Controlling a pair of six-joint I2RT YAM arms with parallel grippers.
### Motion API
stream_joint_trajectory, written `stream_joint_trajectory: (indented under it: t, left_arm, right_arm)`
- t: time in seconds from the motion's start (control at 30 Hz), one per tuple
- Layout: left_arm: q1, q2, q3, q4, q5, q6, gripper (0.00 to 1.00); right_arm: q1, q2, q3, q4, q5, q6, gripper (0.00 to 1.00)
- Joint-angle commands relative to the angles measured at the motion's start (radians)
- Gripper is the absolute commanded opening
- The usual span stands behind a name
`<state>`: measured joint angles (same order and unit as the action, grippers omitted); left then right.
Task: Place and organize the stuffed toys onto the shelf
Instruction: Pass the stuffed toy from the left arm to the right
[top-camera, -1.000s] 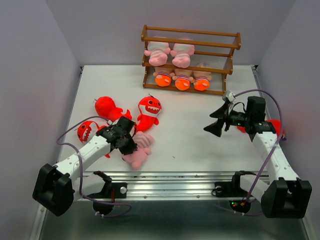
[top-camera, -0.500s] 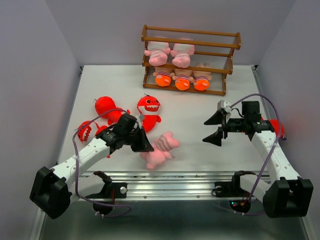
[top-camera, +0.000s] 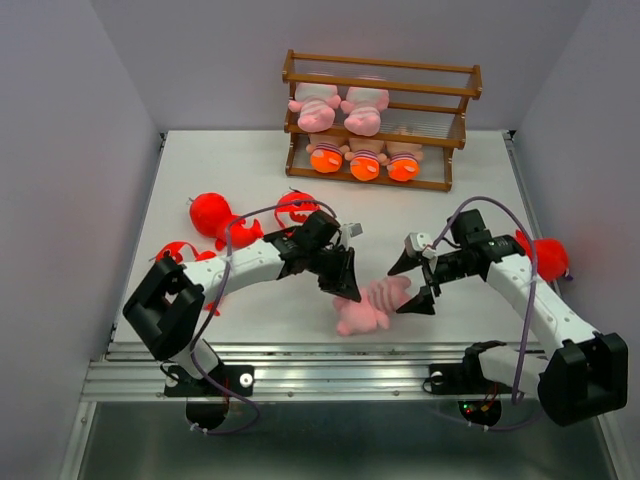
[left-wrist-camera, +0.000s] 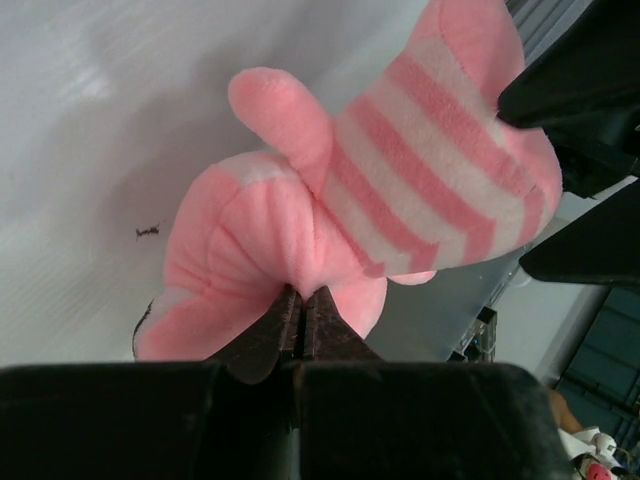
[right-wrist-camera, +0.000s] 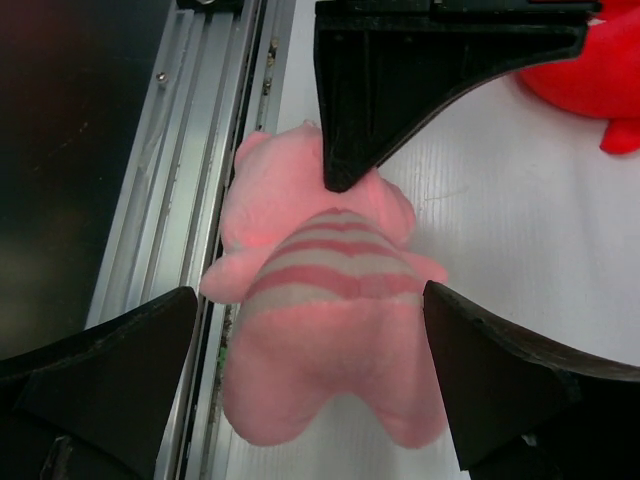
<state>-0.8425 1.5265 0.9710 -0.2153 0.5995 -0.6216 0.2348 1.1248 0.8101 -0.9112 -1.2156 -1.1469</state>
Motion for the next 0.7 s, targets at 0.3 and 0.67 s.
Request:
stream_joint_trajectory:
  t: [0.3,0.67]
  left_arm:
    - [-0.006,0.083,0.209,-0.027,0.069,0.088,0.00]
    - [0.040,-0.005,0.247,-0.007,0.066,0.077,0.00]
  right_arm:
    - [0.132,0.006,-0.029,0.224,0.263,0.202,0.67]
    - [0.132,0.038,-0.025,0.294,0.337,0.311,0.33]
